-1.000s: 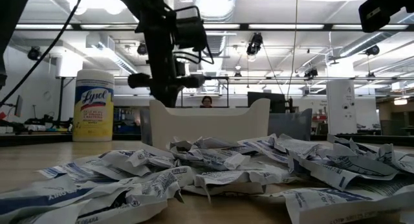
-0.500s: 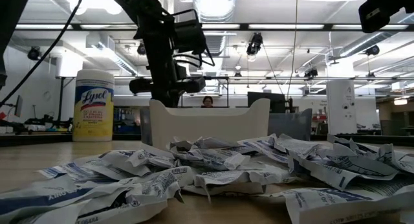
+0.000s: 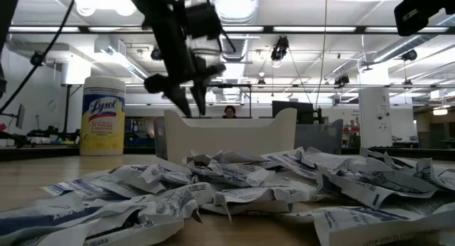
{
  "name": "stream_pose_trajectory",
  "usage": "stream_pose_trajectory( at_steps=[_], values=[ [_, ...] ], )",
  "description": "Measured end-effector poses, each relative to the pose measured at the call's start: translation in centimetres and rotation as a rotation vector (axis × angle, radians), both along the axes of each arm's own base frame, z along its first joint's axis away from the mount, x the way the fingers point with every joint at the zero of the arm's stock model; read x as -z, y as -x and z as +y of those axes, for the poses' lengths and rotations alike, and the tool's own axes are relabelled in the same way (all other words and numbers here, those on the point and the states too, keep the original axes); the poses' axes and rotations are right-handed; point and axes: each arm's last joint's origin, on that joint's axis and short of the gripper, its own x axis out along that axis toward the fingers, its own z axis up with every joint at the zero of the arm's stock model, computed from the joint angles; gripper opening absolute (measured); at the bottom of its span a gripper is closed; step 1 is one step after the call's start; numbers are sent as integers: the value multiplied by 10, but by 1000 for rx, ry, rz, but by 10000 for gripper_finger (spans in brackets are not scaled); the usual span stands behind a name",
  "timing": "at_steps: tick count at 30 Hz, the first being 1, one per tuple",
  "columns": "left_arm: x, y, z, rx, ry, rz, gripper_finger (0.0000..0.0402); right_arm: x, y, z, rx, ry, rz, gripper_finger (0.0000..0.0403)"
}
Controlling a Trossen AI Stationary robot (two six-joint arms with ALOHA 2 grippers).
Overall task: Pick & Place First Aid Supplies
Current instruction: Put the alcohol pad into the left black bin
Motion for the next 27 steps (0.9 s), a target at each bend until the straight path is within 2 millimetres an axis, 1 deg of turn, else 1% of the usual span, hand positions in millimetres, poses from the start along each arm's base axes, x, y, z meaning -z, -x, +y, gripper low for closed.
stream_pose_trajectory(
  at_steps=[2, 5, 8, 11, 14, 19, 22, 27],
  values=[
    [-14, 2, -12, 75, 63, -60, 162, 0, 0, 0, 0, 0, -1, 59],
    [-30, 6, -38, 169, 145, -134, 161, 0, 0, 0, -1, 0, -1, 59],
    [-42, 9, -68, 210, 186, -184, 161, 0, 0, 0, 0, -1, -1, 59],
    [-49, 13, -100, 258, 228, -211, 161, 0, 0, 0, -1, 0, -1, 59],
    [-50, 16, -130, 283, 279, -220, 161, 0, 0, 0, -1, 0, -1, 59],
    [-46, 22, -170, 292, 358, -209, 161, 0, 0, 0, -1, 0, -1, 59],
    [-41, 25, -189, 274, 407, -191, 161, 0, 0, 0, -1, -1, -1, 59],
    [-29, 29, -213, 223, 466, -153, 161, 0, 0, 0, -2, -1, -1, 59]
  ],
)
